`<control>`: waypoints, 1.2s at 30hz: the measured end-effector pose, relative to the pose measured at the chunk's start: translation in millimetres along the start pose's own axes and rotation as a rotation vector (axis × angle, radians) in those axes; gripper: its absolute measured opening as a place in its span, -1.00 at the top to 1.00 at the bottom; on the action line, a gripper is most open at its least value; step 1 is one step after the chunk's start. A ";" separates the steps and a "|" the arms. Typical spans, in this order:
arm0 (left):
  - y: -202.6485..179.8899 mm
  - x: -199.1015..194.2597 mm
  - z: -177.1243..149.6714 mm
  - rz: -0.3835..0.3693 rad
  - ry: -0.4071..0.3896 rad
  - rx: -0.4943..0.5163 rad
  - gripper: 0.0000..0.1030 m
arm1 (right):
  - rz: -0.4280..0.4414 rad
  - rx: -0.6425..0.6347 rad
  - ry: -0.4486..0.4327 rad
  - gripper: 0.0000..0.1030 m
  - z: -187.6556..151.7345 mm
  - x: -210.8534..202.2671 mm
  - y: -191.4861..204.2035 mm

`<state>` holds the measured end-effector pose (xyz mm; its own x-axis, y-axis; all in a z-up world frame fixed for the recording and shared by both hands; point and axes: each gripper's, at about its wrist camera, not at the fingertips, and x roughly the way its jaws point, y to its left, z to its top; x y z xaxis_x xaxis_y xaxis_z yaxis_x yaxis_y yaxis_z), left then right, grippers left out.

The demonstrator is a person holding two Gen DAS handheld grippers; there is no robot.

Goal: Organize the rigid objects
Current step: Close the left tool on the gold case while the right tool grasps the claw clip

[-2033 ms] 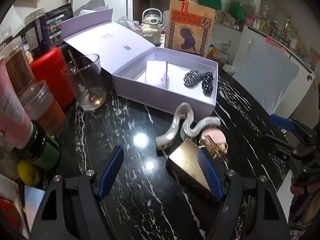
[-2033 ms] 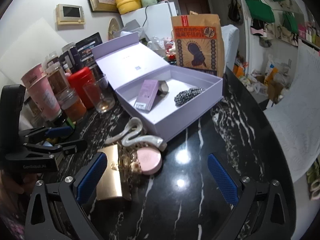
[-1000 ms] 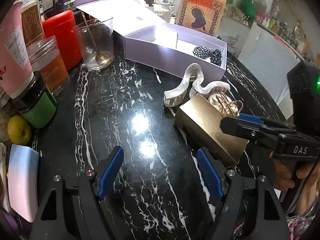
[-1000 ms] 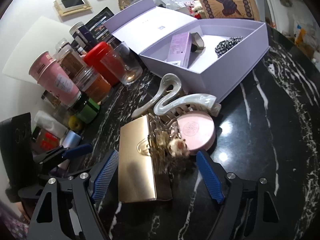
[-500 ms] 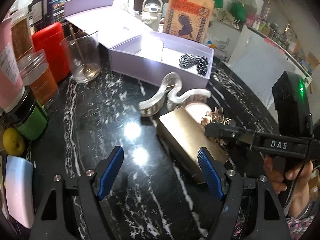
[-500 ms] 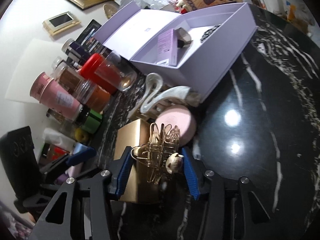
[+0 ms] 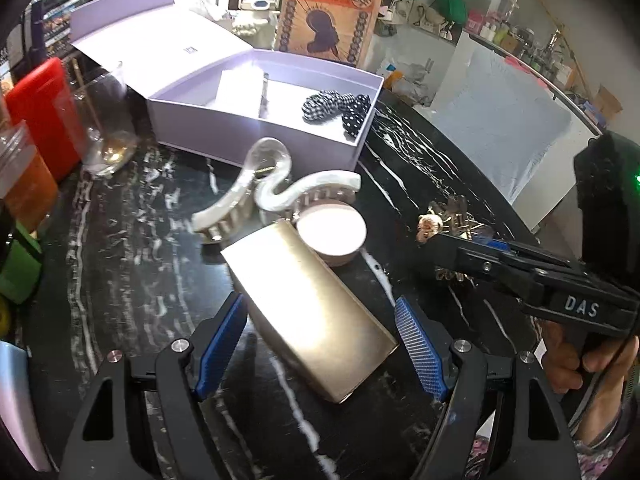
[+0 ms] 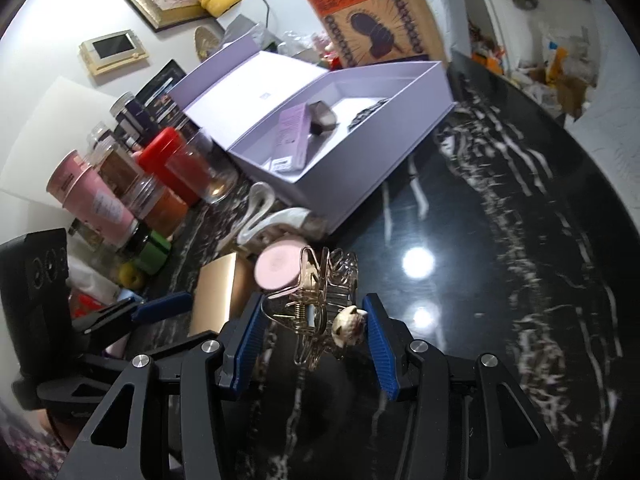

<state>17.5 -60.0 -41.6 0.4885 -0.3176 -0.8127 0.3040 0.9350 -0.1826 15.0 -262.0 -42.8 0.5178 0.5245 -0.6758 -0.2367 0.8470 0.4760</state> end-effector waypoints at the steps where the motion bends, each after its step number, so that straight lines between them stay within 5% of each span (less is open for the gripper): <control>1: -2.4 2.7 0.7 0.005 0.009 -0.002 -0.48 | -0.007 0.002 -0.002 0.06 -0.2 -1.6 -1.8; 11: -0.5 23.5 -5.8 0.074 0.067 -0.017 -0.48 | -0.019 0.010 0.004 0.06 -2.8 1.1 -5.4; 24: 26.3 5.8 -20.6 0.139 0.020 -0.022 -0.48 | -0.018 -0.021 0.027 0.06 -4.2 10.5 3.7; 36: 31.4 11.4 -19.7 0.047 -0.029 0.005 -0.48 | -0.039 -0.042 0.059 0.05 -7.6 20.3 7.3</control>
<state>16.5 -31.2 -67.5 0.5255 -0.2778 -0.8041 0.2843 0.9482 -0.1418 17.5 -244.6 -57.2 0.4788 0.4938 -0.7259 -0.2522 0.8694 0.4250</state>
